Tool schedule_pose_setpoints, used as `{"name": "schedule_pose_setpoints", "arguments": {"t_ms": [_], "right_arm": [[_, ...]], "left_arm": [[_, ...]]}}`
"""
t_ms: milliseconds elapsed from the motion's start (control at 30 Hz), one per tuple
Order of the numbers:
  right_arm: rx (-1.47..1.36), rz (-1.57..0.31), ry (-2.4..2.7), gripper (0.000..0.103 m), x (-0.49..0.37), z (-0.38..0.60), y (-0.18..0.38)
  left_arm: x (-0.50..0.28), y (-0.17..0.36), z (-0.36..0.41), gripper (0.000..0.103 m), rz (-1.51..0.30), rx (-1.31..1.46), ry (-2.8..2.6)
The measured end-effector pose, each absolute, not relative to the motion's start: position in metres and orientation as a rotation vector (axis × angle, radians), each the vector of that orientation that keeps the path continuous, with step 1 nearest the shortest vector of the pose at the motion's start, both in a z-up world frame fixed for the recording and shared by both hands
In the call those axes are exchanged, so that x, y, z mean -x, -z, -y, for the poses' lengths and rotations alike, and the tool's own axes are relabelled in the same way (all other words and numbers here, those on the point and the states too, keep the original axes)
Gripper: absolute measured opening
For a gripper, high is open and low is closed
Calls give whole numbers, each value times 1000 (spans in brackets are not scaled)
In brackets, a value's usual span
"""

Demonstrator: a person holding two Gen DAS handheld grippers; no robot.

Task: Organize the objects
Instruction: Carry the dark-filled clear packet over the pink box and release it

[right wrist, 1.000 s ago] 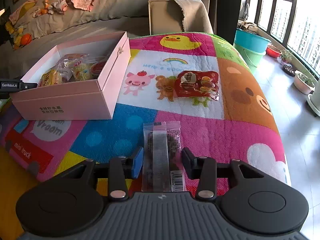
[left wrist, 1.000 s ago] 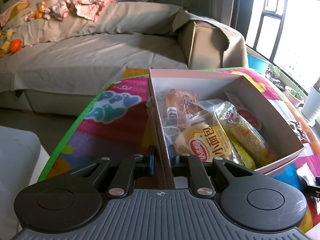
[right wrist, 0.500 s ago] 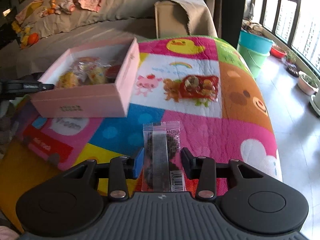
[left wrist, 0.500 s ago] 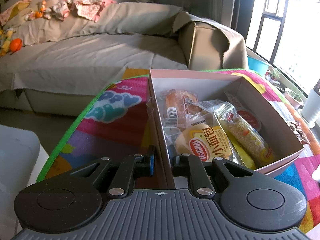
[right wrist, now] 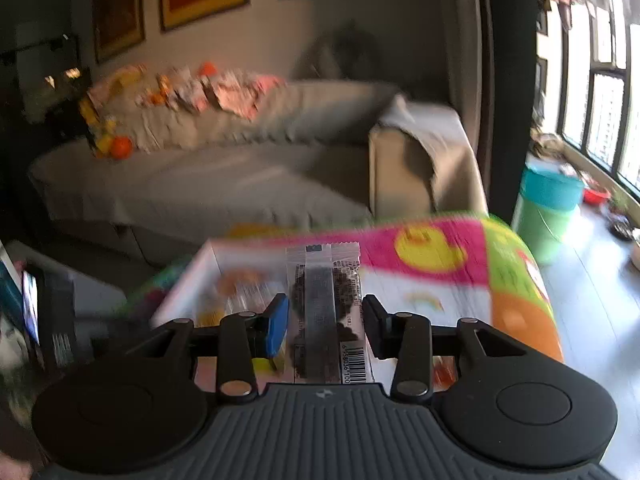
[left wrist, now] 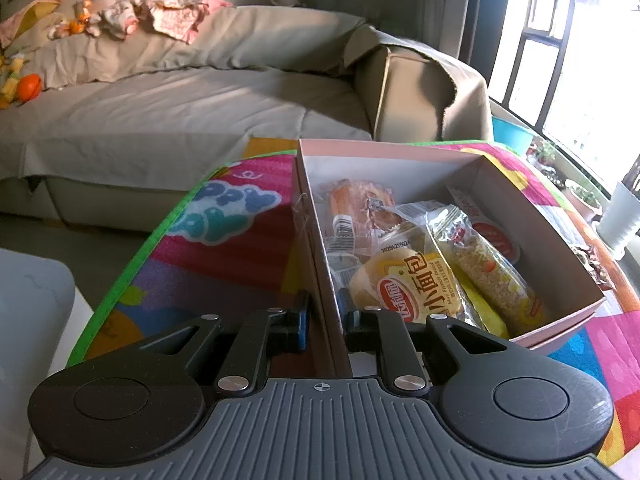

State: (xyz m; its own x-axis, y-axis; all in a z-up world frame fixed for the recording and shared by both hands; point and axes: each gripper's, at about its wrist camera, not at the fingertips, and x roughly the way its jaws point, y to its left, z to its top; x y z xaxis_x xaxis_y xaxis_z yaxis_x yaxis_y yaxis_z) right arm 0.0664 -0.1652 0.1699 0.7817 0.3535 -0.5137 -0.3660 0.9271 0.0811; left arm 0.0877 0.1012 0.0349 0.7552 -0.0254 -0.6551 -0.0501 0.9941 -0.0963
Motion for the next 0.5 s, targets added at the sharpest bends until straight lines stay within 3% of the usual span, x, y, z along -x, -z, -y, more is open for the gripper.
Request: {"name": "schedule_pose_setpoints", "arguments": {"t_ms": [333, 500], "right_arm": [[-26, -546, -398, 40, -140, 123, -162], [-32, -577, -384, 51, -149, 122, -148]], "left_arm": [[-88, -35, -101, 18, -715, 111, -14], [-88, -35, -101, 18, -713, 114, -11]]}}
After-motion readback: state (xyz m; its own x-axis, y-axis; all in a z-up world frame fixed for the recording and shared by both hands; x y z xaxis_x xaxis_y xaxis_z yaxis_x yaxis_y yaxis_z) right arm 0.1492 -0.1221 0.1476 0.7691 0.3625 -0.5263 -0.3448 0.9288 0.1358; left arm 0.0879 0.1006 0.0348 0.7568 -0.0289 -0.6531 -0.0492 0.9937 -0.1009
